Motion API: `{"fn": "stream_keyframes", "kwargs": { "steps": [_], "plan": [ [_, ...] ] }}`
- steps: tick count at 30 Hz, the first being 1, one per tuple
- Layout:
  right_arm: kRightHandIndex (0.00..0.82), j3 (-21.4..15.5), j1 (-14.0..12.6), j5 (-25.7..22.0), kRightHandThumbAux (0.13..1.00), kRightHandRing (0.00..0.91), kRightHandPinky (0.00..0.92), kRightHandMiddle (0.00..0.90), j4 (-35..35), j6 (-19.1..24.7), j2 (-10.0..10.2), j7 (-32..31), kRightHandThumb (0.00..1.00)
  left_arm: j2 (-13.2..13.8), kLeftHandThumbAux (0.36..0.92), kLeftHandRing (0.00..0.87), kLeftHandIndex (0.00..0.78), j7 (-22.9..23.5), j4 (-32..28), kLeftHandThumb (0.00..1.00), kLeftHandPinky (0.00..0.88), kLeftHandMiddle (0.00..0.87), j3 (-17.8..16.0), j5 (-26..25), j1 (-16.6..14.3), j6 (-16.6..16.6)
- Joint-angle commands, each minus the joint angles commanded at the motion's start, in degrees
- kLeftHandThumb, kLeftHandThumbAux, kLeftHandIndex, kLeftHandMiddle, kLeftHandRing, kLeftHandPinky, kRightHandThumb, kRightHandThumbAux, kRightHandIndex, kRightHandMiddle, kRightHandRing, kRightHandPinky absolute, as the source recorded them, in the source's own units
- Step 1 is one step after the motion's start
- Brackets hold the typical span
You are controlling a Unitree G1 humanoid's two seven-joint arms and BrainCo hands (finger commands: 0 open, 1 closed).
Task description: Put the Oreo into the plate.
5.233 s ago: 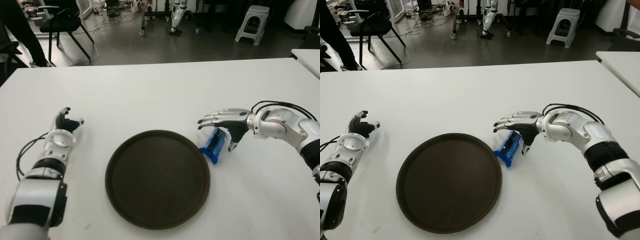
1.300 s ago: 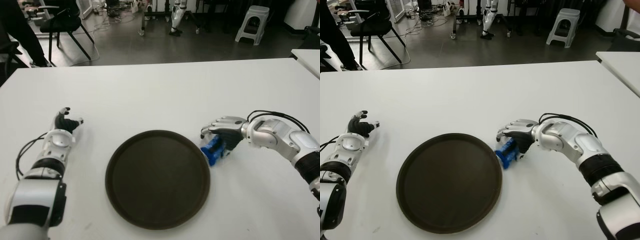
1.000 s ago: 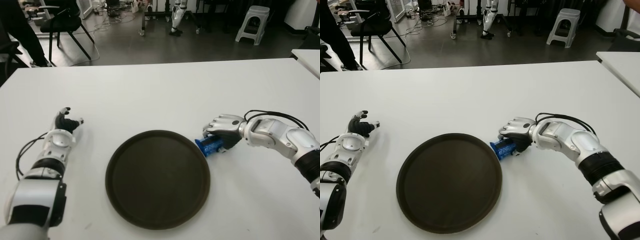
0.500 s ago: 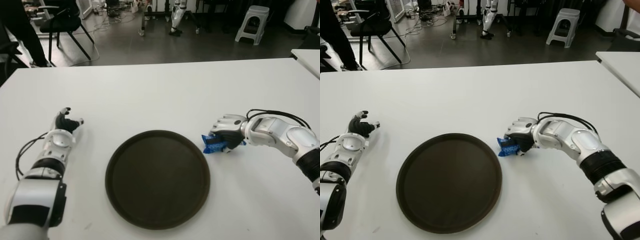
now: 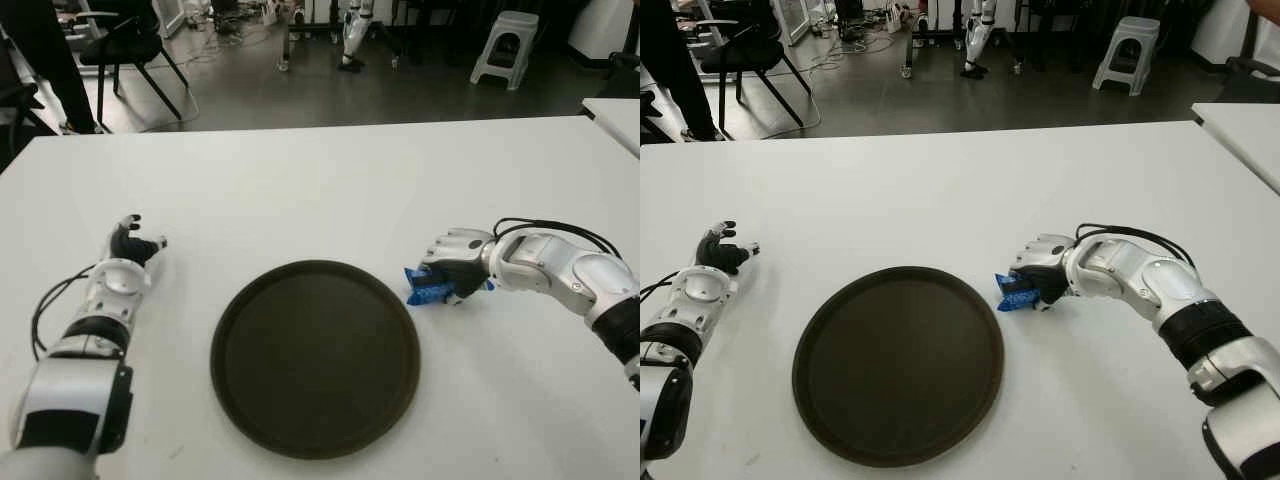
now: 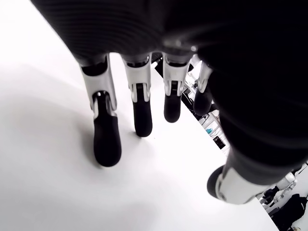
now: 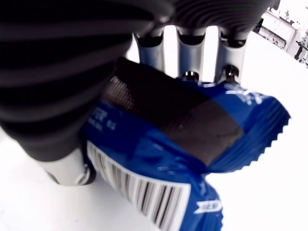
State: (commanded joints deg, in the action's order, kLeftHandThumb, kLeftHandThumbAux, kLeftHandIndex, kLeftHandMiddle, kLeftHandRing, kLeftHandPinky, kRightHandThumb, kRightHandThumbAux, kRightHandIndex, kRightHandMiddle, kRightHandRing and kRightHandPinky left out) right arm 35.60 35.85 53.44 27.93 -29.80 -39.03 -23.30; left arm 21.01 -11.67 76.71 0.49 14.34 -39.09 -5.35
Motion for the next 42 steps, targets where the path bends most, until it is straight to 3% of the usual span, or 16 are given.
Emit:
{"fn": "stream_keyframes", "kwargs": {
  "steps": [15,21,30,42],
  "plan": [
    [0.438,-0.29,-0.37,0.53,0.711,0.805,0.801,0.803,-0.05,1.34,0.28,2.33,0.714,-0.02,0.704,0.177,0.055,0.56,0.07,0.246,0.193,0.141,-0.53,-0.27,-0.05,0.33],
    [0.437,-1.17,-0.85,0.06,0.711,0.783,0.772,0.769,-0.26,4.10,0.96,3.50,0.712,0.04,0.716,0.148,0.047,0.47,0.10,0.236,0.161,0.114,0.19,0.38,-0.25,0.80],
    [0.437,-4.75,-2.52,-3.38,0.711,0.796,0.777,0.789,-0.56,8.92,3.37,5.48,0.712,0.03,0.740,0.152,0.038,0.73,0.03,0.225,0.172,0.115,0.31,0.28,-0.47,1.00],
    [0.440,-6.91,-1.80,-5.70,0.710,0.805,0.791,0.805,-0.59,11.16,4.99,6.87,0.716,-0.13,0.746,0.152,0.043,0.81,0.00,0.270,0.174,0.123,-0.15,-0.15,-0.35,0.77]
  ]
}}
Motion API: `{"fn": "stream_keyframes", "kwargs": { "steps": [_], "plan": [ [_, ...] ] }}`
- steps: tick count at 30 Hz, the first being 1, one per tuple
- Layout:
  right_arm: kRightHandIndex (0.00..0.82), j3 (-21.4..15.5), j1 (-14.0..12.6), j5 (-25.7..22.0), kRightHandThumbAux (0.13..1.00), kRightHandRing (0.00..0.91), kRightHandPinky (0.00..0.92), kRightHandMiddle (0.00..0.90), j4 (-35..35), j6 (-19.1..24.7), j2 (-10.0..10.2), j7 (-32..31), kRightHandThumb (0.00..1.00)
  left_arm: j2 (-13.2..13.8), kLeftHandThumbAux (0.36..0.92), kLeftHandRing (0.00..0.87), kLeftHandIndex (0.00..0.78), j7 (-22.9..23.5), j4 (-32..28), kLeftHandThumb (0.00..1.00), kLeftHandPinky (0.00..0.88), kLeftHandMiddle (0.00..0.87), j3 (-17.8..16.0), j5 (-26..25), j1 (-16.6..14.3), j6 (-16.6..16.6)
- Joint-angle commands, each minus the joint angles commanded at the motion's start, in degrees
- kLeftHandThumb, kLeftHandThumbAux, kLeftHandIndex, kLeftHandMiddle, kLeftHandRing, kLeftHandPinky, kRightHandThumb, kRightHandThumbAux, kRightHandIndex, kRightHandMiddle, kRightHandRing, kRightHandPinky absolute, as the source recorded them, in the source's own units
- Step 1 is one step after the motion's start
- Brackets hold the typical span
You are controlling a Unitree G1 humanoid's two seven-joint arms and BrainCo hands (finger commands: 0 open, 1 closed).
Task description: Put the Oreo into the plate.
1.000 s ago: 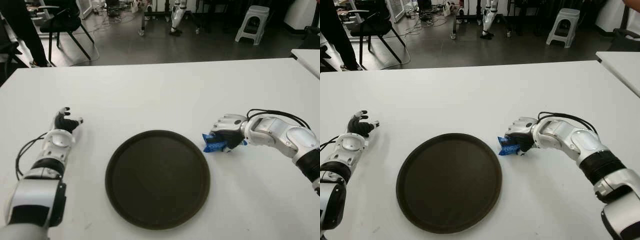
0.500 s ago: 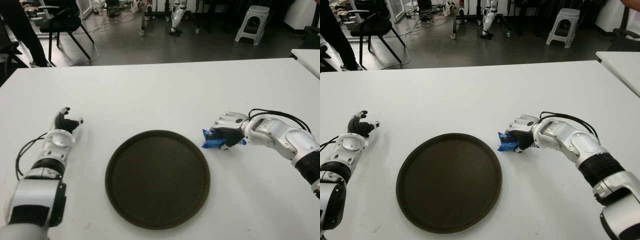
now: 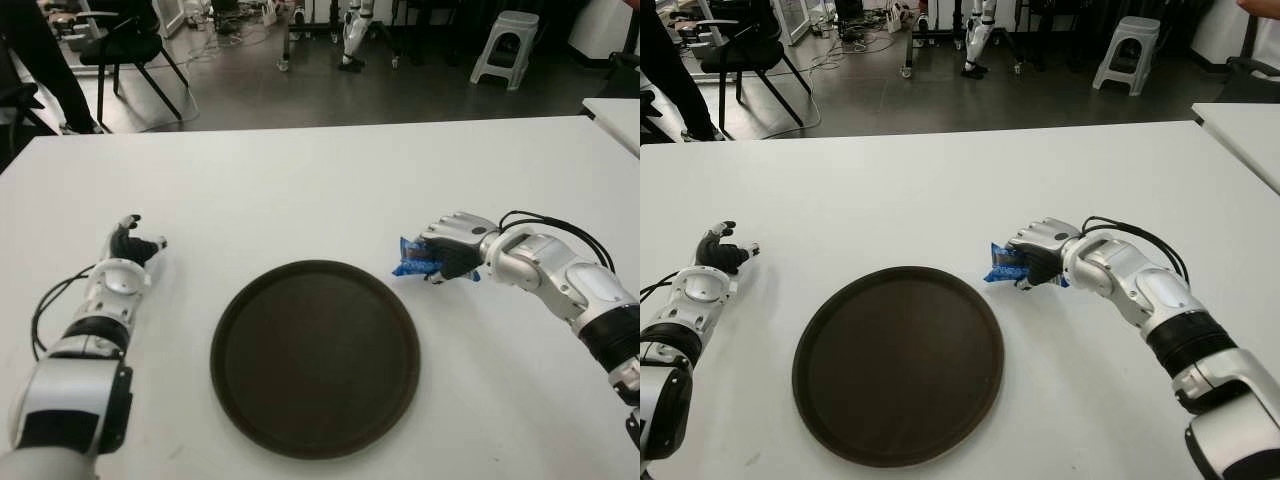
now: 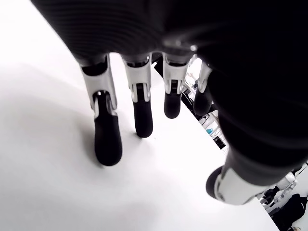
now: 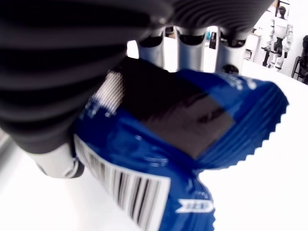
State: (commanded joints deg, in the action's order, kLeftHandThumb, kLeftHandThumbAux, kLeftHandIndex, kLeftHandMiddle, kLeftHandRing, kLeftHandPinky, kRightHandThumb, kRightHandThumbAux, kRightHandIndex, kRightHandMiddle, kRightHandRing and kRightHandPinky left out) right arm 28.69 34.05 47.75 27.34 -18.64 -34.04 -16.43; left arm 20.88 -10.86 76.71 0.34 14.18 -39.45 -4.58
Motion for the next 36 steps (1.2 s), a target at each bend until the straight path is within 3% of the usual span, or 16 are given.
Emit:
{"fn": "stream_keyframes", "kwargs": {
  "steps": [6,11,18,24,36],
  "plan": [
    [0.441,-1.71,0.80,-0.30,0.708,0.813,0.804,0.818,-0.23,-0.46,0.74,4.09,0.720,-0.07,0.735,0.165,0.052,-0.02,0.03,0.264,0.186,0.134,-0.30,-0.25,-0.04,0.11],
    [0.441,-4.94,2.45,-4.33,0.708,0.819,0.803,0.828,-2.83,-0.39,1.34,3.05,0.722,0.02,0.736,0.165,0.057,-0.65,-0.01,0.276,0.183,0.138,0.32,0.35,0.00,-0.02],
    [0.441,-6.78,2.45,-6.88,0.708,0.819,0.806,0.826,-3.97,2.70,3.13,2.50,0.724,-0.06,0.740,0.169,0.060,-0.89,-0.05,0.307,0.193,0.148,0.34,0.17,0.09,-0.32],
    [0.442,-9.75,1.35,-10.50,0.707,0.841,0.830,0.861,-6.21,5.12,5.53,4.00,0.732,-0.11,0.727,0.180,0.063,-0.62,0.02,0.266,0.187,0.154,-0.20,-0.41,-0.03,-0.11],
    [0.441,-15.94,0.45,-20.11,0.706,0.850,0.850,0.877,-6.90,8.14,13.18,8.91,0.743,-0.10,0.728,0.146,0.057,-0.88,0.17,0.252,0.148,0.127,0.29,0.19,-0.07,0.31]
  ]
}}
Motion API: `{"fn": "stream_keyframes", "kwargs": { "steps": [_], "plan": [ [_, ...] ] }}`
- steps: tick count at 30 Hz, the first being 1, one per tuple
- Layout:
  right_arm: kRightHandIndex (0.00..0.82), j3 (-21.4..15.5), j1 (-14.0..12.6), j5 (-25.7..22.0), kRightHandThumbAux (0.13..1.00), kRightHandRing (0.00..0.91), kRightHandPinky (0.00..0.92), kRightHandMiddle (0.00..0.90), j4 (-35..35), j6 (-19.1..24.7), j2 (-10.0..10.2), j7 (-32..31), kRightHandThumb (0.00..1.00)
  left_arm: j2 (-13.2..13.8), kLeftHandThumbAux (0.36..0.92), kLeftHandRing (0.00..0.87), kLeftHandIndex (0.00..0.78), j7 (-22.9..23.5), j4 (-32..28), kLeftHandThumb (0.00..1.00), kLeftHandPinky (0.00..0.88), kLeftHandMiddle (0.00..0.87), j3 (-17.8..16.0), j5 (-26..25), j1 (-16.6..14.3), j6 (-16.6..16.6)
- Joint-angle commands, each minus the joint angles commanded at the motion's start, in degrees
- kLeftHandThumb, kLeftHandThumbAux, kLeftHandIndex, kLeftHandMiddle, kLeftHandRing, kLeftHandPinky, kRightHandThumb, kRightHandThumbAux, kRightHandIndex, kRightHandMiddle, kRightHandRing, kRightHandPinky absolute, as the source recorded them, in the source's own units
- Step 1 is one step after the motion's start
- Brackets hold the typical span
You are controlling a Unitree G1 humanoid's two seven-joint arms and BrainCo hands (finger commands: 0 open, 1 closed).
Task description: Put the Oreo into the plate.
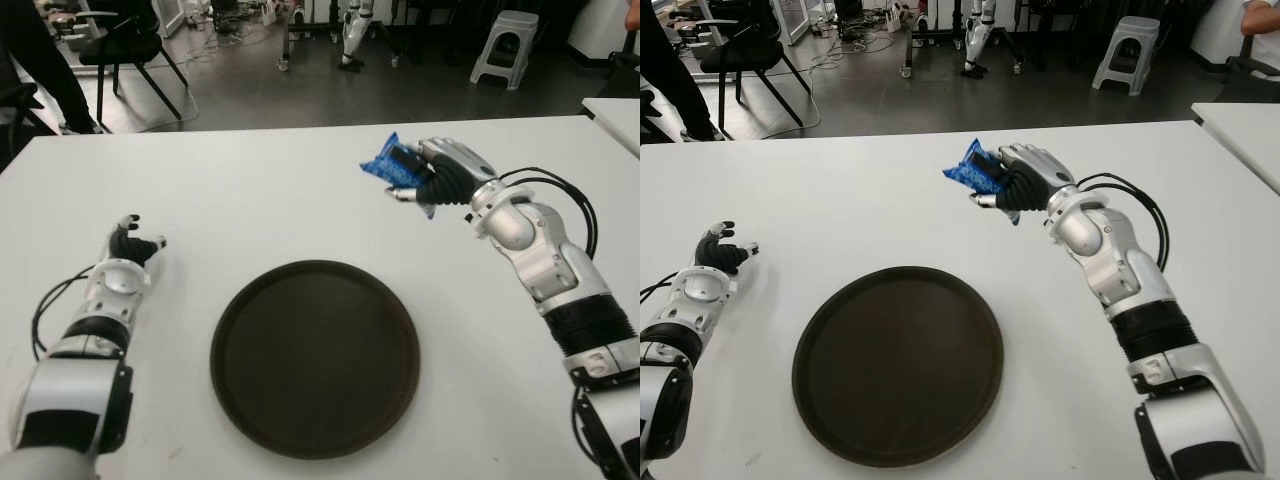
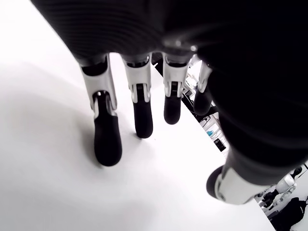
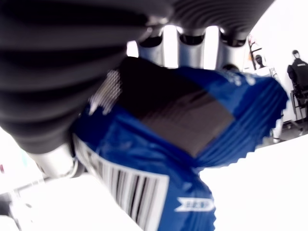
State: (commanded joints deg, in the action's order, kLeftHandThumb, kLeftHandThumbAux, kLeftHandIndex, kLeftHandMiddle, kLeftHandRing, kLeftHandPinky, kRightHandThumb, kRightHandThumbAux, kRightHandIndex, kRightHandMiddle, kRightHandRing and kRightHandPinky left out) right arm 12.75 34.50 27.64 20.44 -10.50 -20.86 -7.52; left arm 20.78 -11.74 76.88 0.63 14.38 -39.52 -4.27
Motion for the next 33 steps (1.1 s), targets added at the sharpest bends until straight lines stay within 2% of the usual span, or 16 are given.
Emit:
{"fn": "stream_keyframes", "kwargs": {
  "steps": [6,9,17,25,33],
  "plan": [
    [0.442,-1.86,0.40,-2.17,0.705,0.845,0.846,0.864,0.90,0.45,2.98,3.45,0.745,0.08,0.731,0.149,0.050,0.03,0.02,0.264,0.166,0.124,0.34,0.29,0.03,-0.01],
    [0.441,-2.27,0.51,-2.72,0.705,0.842,0.845,0.854,1.34,0.41,3.65,4.56,0.745,0.10,0.733,0.153,0.046,0.13,0.03,0.271,0.173,0.124,0.44,0.31,0.01,0.03],
    [0.441,-4.26,1.44,-5.95,0.706,0.837,0.841,0.838,4.75,-2.39,6.52,8.53,0.745,0.28,0.742,0.159,0.041,0.22,0.11,0.289,0.182,0.131,0.25,0.03,0.09,-0.20],
    [0.440,-5.16,0.99,-9.53,0.708,0.813,0.822,0.798,5.20,-2.23,8.72,7.67,0.744,0.75,0.742,0.174,0.040,0.36,0.19,0.275,0.206,0.133,0.91,0.73,0.12,0.11],
    [0.440,-4.49,-0.16,-11.50,0.709,0.801,0.816,0.776,3.78,-0.60,10.83,6.29,0.744,1.04,0.749,0.183,0.047,0.58,0.21,0.260,0.210,0.138,1.34,1.16,0.29,0.03]
  ]
}}
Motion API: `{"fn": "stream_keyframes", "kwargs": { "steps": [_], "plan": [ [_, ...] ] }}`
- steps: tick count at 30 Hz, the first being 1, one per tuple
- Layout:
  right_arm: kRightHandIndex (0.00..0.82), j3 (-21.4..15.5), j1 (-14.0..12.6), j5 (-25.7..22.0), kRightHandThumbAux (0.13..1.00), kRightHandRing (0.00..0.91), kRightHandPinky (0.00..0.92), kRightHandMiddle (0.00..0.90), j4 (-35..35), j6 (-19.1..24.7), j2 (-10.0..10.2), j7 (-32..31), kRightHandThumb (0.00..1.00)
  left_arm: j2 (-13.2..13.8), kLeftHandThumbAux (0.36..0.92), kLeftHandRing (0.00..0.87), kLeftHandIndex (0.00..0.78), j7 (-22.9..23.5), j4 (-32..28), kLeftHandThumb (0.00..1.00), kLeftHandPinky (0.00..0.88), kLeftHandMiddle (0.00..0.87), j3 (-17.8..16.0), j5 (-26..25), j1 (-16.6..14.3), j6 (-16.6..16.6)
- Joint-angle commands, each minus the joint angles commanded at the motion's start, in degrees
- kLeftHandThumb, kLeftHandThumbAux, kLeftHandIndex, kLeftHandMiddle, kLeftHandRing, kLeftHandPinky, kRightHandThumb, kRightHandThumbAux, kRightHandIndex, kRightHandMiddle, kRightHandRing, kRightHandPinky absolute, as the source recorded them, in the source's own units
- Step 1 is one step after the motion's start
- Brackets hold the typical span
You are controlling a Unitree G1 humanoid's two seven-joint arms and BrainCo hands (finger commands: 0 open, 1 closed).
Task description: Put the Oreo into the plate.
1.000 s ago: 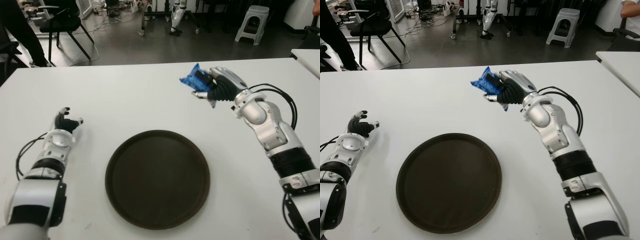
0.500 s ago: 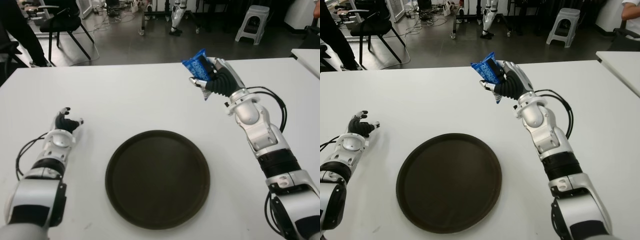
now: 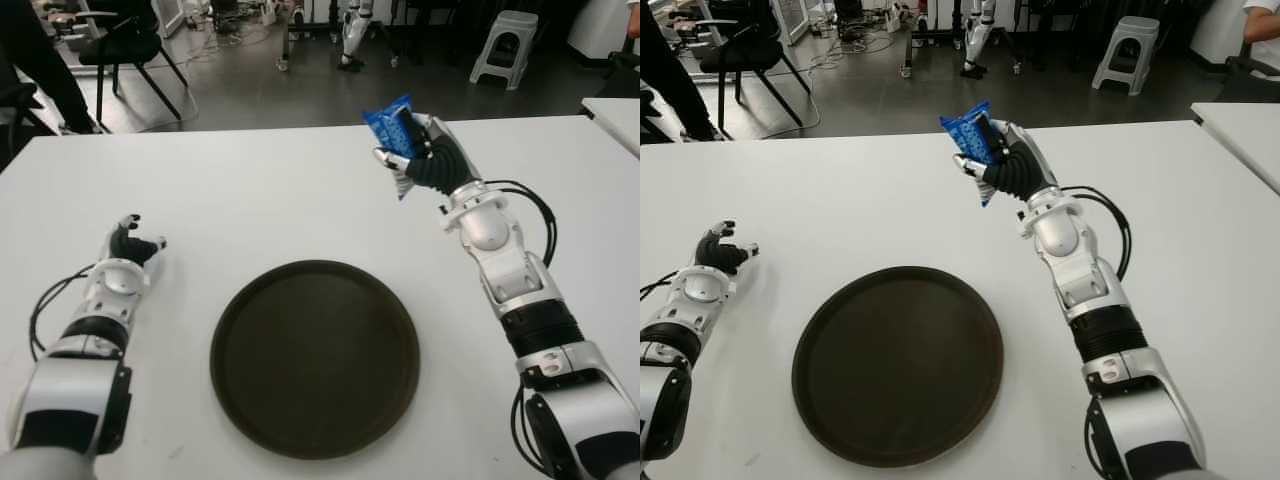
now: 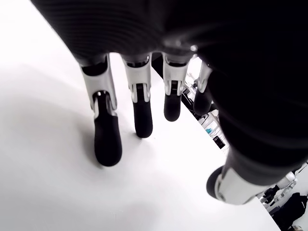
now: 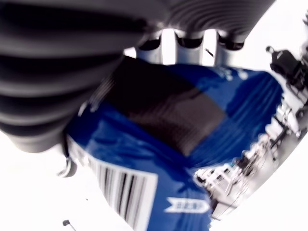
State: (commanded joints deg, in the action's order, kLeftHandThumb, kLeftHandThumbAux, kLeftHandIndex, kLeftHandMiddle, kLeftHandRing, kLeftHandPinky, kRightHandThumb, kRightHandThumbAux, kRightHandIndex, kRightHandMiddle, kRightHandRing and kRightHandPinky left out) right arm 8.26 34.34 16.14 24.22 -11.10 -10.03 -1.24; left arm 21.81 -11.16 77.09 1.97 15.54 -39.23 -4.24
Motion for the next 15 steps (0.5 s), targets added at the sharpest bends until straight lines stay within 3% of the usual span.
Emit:
{"fn": "stream_keyframes", "kwargs": {
  "steps": [7,15],
  "plan": [
    [0.440,0.29,-0.29,-1.00,0.710,0.796,0.809,0.766,0.02,-0.03,1.30,-1.45,0.743,-0.15,0.752,0.185,0.048,0.19,0.00,0.286,0.225,0.141,-0.22,-0.31,0.00,-0.19],
    [0.439,2.14,-1.22,-1.28,0.710,0.793,0.807,0.767,1.05,-0.78,3.26,-3.51,0.744,-0.26,0.751,0.185,0.044,0.05,0.10,0.245,0.215,0.139,-0.13,-0.17,-0.17,0.10]
  ]
}}
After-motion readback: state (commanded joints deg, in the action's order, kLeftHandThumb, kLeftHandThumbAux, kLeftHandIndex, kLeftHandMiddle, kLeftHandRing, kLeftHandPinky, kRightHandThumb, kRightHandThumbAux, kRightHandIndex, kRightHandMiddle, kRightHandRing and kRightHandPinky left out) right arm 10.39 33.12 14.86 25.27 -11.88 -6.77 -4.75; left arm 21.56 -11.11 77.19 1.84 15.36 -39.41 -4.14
